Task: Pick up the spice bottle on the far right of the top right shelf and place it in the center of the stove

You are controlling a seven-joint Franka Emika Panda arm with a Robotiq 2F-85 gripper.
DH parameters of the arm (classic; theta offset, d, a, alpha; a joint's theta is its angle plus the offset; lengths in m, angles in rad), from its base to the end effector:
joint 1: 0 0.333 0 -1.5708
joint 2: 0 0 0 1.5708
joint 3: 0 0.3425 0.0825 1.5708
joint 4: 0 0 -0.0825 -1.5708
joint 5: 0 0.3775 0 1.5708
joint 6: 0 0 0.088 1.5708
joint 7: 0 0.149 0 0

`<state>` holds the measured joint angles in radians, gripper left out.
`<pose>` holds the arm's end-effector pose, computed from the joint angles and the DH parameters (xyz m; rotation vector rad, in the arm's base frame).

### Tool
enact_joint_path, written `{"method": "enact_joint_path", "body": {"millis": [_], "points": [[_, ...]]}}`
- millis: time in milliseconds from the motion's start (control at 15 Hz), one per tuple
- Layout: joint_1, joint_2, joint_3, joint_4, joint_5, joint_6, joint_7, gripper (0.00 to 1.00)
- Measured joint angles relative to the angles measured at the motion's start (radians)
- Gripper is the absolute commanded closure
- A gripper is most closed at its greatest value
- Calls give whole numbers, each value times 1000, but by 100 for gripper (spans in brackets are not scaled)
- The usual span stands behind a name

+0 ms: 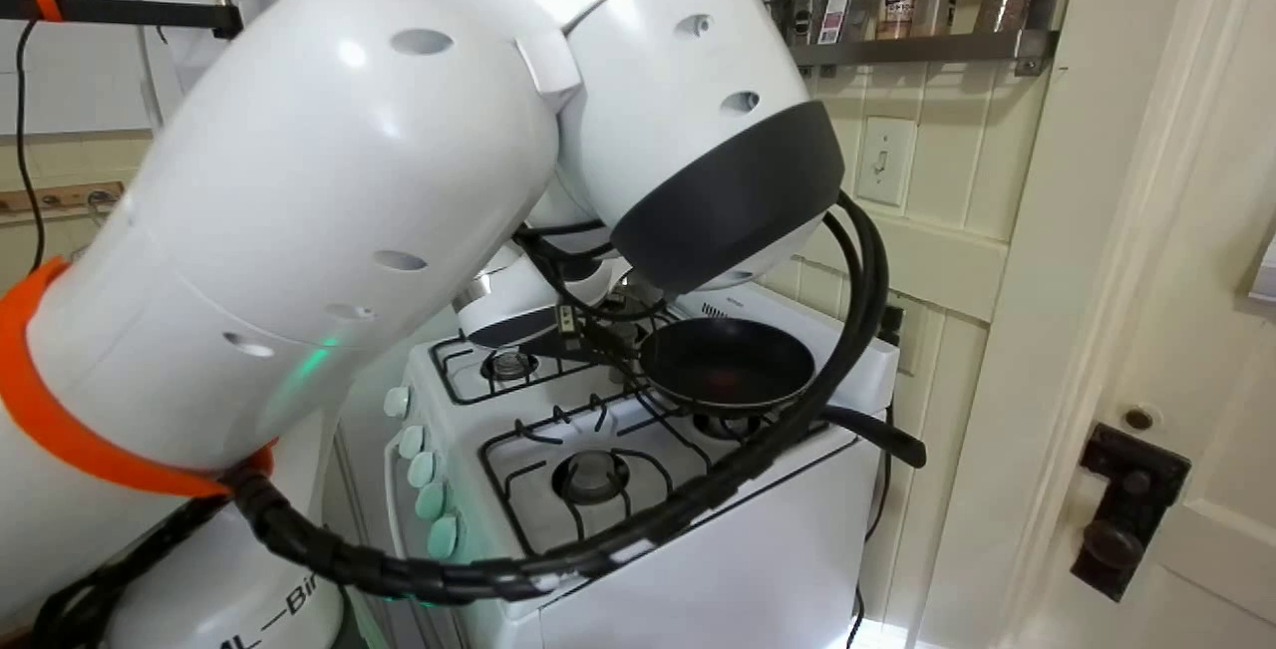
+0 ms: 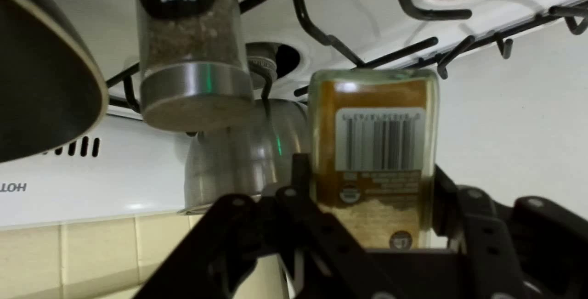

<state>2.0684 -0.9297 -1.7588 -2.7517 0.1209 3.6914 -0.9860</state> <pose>0.4390 0.1591 0.2520 -2.2169 -0.8203 -1.1175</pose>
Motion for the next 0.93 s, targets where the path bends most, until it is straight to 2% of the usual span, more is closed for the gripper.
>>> {"method": "enact_joint_path", "body": {"millis": [67, 133, 400, 467, 733, 933], "points": [[0, -1, -7, 0, -3, -3, 0, 67], [1, -4, -12, -1, -5, -8, 0, 42], [1, -5, -14, -1, -5, -9, 13, 42], [1, -5, -14, -1, -5, -9, 14, 67], [4, -5, -25, -2, -7, -9, 19, 67], [30, -6, -83, -3, -57, -9, 27, 67]]}}
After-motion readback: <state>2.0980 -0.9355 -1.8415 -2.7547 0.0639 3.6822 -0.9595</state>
